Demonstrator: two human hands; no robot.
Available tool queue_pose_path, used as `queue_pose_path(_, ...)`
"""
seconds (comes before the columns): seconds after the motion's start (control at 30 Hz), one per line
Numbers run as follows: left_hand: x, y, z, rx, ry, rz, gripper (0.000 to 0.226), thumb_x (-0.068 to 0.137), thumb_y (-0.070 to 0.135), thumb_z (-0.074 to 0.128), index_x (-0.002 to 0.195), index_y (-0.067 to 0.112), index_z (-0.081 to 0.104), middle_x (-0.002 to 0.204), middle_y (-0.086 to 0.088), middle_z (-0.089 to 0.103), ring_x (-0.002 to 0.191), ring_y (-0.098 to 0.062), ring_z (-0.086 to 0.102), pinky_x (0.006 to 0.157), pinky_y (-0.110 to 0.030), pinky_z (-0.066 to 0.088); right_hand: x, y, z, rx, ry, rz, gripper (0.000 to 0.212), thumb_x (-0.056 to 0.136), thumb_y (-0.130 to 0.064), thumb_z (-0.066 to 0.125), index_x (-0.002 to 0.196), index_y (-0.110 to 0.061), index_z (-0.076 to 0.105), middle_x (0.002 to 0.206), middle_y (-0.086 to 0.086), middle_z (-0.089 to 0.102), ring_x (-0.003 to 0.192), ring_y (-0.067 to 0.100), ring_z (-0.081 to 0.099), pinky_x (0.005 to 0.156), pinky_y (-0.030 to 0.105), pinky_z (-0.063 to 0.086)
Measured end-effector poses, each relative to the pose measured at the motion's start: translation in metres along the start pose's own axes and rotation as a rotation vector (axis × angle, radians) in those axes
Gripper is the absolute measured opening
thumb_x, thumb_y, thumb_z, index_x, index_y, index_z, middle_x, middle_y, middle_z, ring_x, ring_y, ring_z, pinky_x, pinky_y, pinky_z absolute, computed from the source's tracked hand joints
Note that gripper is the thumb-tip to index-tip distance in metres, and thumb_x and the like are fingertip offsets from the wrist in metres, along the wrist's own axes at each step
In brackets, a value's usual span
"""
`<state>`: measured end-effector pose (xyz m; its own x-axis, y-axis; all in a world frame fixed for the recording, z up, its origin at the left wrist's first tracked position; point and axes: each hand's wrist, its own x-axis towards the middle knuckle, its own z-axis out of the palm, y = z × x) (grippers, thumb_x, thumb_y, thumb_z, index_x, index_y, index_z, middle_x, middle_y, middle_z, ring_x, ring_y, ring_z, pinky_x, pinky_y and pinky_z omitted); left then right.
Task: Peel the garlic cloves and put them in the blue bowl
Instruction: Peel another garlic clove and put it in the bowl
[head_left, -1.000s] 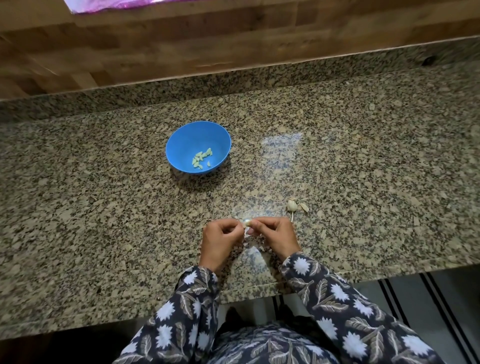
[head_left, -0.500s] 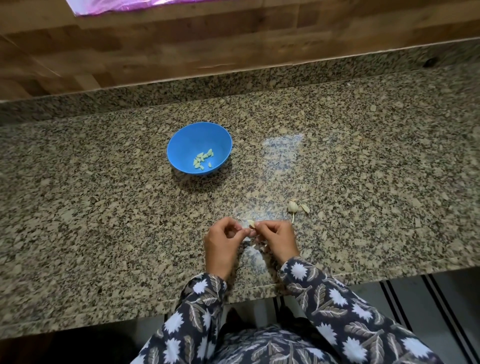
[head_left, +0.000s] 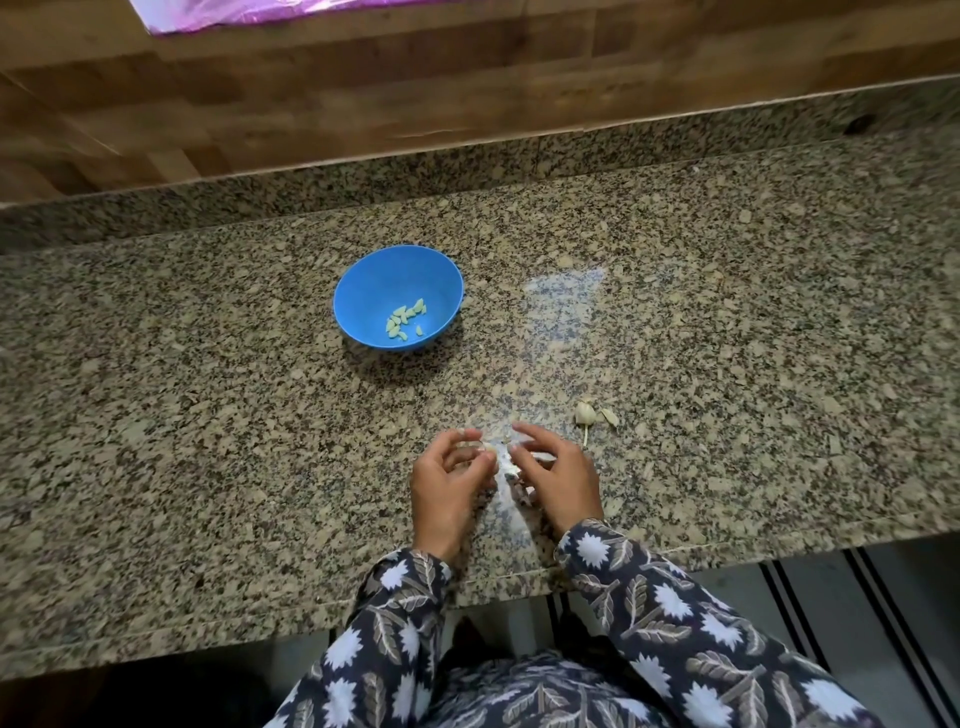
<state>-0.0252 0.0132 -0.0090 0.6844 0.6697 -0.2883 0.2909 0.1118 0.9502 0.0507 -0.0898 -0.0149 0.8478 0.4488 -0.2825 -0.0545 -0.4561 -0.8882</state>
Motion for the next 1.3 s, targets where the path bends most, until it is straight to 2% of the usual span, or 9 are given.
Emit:
queue_pose_path(0.13, -0.0027, 0.0015, 0.0005, 0.109, -0.024, 0.08, 0.017, 0.08, -0.001, 0.066, 0.095, 0.007, 0.063, 0.093, -0.008, 0.068, 0.086, -0.017, 0.069, 0.072, -0.026, 0.057, 0.0, -0.0028, 0.0016, 0.139, -0.121, -0.034, 0.026, 0.084, -0.017, 0.064, 0.11, -0.019, 0.065, 0.1, -0.007, 0.067, 0.079, 0.01, 0.066, 0.067, 0.024, 0.057)
queue_pose_path(0.23, -0.0058, 0.0021, 0.0006, 0.188, -0.042, 0.125, 0.015, 0.081, -0.001, 0.066, 0.095, 0.007, 0.066, 0.091, -0.003, 0.069, 0.079, -0.006, 0.069, 0.068, -0.018, 0.055, 0.0026, 0.0, 0.0044, 0.142, -0.092, -0.002, 0.018, 0.082, -0.014, 0.067, 0.1, -0.014, 0.07, 0.093, 0.003, 0.071, 0.073, 0.019, 0.069, 0.066, 0.034, 0.058)
queue_pose_path(0.33, -0.0087, 0.0022, 0.0011, 0.256, -0.029, 0.183, 0.014, 0.082, 0.002, 0.067, 0.095, 0.008, 0.067, 0.088, 0.002, 0.069, 0.077, -0.001, 0.067, 0.066, -0.014, 0.053, 0.0035, 0.001, 0.0033, 0.145, -0.084, -0.008, 0.016, 0.082, -0.011, 0.067, 0.097, -0.011, 0.071, 0.084, -0.003, 0.069, 0.076, 0.016, 0.068, 0.069, 0.035, 0.058)
queue_pose_path(0.47, -0.0099, 0.0018, 0.0013, 0.275, -0.029, 0.201, 0.015, 0.081, 0.002, 0.067, 0.095, 0.008, 0.067, 0.087, 0.005, 0.067, 0.08, 0.001, 0.065, 0.069, -0.014, 0.053, 0.0035, 0.0015, 0.0034, 0.18, -0.076, 0.011, 0.019, 0.081, -0.005, 0.066, 0.1, -0.004, 0.07, 0.09, 0.007, 0.07, 0.075, 0.02, 0.069, 0.07, 0.037, 0.058)
queue_pose_path(0.57, -0.0085, 0.0008, 0.0003, 0.24, -0.036, 0.166, 0.015, 0.081, 0.002, 0.067, 0.095, 0.007, 0.067, 0.089, 0.001, 0.069, 0.082, -0.007, 0.067, 0.07, -0.017, 0.055, 0.0035, 0.003, 0.0025, 0.253, -0.075, 0.027, 0.016, 0.082, -0.001, 0.064, 0.097, -0.003, 0.07, 0.088, 0.01, 0.07, 0.073, 0.025, 0.069, 0.068, 0.041, 0.058)
queue_pose_path(0.73, -0.0058, 0.0006, -0.0001, 0.108, -0.019, 0.097, 0.014, 0.08, -0.001, 0.067, 0.094, 0.004, 0.069, 0.088, -0.006, 0.071, 0.082, -0.017, 0.069, 0.073, -0.025, 0.056, -0.0004, -0.0045, -0.0001, 0.434, -0.146, 0.088, 0.016, 0.083, 0.0, 0.063, 0.093, -0.011, 0.068, 0.094, 0.013, 0.068, 0.074, 0.023, 0.067, 0.059, 0.028, 0.057)
queue_pose_path(0.93, -0.0042, -0.0017, -0.0009, -0.023, -0.002, 0.044, 0.018, 0.08, -0.004, 0.066, 0.097, 0.0, 0.07, 0.095, -0.01, 0.07, 0.088, -0.019, 0.069, 0.076, -0.026, 0.056, -0.0029, -0.0003, -0.0009, 0.175, -0.11, -0.146, 0.032, 0.08, -0.005, 0.068, 0.095, -0.034, 0.065, 0.089, -0.006, 0.068, 0.079, 0.011, 0.069, 0.068, 0.029, 0.058)
queue_pose_path(1.03, -0.0048, -0.0011, -0.0004, -0.082, -0.008, 0.007, 0.018, 0.08, -0.007, 0.065, 0.096, -0.001, 0.069, 0.094, -0.009, 0.071, 0.087, -0.018, 0.069, 0.073, -0.024, 0.056, -0.0045, -0.0011, 0.0009, 0.146, -0.056, -0.174, 0.028, 0.081, -0.003, 0.066, 0.101, -0.023, 0.067, 0.086, -0.01, 0.067, 0.07, 0.0, 0.067, 0.068, 0.02, 0.056)
queue_pose_path(1.3, -0.0074, 0.0035, 0.0007, -0.407, -0.014, -0.187, 0.018, 0.079, -0.007, 0.064, 0.097, -0.007, 0.068, 0.087, -0.014, 0.072, 0.072, -0.019, 0.068, 0.063, -0.021, 0.056, -0.0043, -0.0055, 0.0019, 0.513, -0.096, 0.062, 0.016, 0.083, 0.001, 0.062, 0.084, -0.013, 0.068, 0.081, 0.008, 0.069, 0.065, 0.019, 0.066, 0.058, 0.024, 0.057)
